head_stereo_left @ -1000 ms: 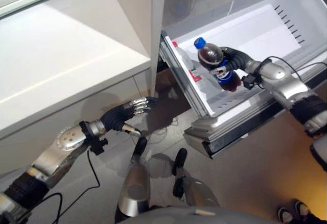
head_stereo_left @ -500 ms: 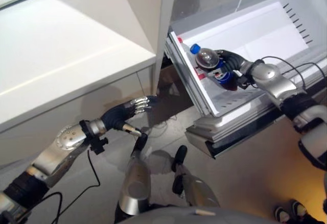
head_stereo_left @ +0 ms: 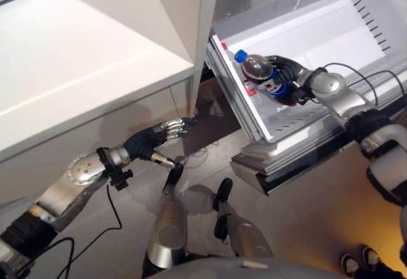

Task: Take the drinks into the refrigerator

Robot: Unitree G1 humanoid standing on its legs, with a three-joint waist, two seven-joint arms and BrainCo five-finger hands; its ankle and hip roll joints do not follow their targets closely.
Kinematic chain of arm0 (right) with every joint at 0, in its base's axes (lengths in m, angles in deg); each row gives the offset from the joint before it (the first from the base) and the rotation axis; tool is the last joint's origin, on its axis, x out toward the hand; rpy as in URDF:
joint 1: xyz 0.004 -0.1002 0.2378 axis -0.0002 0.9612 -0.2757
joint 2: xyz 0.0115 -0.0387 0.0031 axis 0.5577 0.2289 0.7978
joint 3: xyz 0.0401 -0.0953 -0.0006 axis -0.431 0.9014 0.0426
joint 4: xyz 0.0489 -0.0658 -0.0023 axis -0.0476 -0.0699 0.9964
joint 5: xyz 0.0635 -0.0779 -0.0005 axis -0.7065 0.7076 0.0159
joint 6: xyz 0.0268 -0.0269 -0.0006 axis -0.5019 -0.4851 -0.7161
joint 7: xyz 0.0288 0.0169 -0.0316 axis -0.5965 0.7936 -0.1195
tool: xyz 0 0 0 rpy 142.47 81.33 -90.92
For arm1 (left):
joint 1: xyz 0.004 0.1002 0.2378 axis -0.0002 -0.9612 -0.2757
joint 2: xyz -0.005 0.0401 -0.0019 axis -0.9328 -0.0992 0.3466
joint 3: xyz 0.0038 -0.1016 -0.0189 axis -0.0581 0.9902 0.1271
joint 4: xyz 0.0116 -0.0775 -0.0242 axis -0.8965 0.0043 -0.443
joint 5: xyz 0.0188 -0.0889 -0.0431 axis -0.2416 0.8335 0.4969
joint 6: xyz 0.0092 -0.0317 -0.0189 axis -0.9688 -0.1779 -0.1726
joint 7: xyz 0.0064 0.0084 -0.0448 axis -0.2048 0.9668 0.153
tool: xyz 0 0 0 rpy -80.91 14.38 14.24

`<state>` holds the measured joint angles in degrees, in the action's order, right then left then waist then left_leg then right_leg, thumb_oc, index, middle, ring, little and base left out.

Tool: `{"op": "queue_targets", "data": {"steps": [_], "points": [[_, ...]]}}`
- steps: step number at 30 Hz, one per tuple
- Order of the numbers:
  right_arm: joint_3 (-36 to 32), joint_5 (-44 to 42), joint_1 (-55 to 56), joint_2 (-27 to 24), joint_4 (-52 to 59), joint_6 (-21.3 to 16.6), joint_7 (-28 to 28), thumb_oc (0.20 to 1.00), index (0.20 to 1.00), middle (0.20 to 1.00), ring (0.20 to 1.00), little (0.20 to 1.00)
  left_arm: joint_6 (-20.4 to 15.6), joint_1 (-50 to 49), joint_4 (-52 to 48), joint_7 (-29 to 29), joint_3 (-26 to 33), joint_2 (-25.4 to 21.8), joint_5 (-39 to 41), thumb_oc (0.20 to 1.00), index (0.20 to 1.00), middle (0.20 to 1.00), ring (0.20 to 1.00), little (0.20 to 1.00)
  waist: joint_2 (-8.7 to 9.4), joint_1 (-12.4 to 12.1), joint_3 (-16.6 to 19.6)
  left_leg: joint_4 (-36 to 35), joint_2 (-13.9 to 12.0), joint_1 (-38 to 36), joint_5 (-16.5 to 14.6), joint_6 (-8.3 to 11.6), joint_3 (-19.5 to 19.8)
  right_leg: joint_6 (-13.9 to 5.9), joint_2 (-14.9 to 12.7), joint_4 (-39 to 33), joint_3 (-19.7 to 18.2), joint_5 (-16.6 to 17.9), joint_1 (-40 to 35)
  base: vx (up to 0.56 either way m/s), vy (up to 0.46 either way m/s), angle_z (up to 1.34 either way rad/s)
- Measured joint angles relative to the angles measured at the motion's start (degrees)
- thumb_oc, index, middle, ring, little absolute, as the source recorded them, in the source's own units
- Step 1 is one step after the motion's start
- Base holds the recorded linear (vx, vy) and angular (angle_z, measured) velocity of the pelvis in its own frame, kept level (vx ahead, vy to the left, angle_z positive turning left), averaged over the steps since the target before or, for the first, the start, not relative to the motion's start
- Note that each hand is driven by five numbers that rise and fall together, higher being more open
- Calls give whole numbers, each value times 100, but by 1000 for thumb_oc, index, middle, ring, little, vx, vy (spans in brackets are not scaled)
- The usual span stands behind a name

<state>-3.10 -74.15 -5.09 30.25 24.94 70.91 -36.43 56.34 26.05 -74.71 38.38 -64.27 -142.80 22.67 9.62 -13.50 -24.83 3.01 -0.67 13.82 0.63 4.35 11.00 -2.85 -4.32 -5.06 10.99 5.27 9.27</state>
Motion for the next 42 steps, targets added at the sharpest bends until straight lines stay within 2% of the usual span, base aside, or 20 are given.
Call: {"op": "queue_targets", "data": {"steps": [19, 23, 26, 42], "points": [[-263, 192, -373, 363, -1016, 51, -450, 200, 200, 200, 200, 200, 16, 20, -20, 176, -4, -14, 3, 1000, 1000, 1000, 1000, 1000, -4, 14, -6, 84, -1, 233, -1, 2, -60, 10, 3, 18, -75, 58, 240, -2, 1, -1], [-340, 205, -747, 415, -1242, 120, -581, 200, 200, 200, 200, 200, 26, 115, -26, 231, -7, -21, 2, 1000, 1000, 1000, 1000, 1000, -4, 16, -217, 194, -3, 339, -4, 6, -76, 18, 7, 88, -99, 79, 326, -1, 2, -3], [-491, 229, -887, 594, -1555, 156, -693, 200, 200, 200, 200, 200, 33, 125, -27, 252, -7, -22, 2, 1000, 1000, 1000, 1000, 1000, 1, 9, -228, 246, 2, 411, -5, 7, -79, 24, 5, 110, -102, 98, 391, 0, 0, 0], [-492, 601, -1122, 917, -1786, 202, -840, 200, 200, 200, 200, 200, 64, 123, -27, 418, -10, -18, -2, 1000, 1000, 1000, 1000, 1000, 14, 21, -233, 388, 3, 599, -7, 10, -84, 38, 11, 185, -117, 144, 552, 0, 0, 0]]}}
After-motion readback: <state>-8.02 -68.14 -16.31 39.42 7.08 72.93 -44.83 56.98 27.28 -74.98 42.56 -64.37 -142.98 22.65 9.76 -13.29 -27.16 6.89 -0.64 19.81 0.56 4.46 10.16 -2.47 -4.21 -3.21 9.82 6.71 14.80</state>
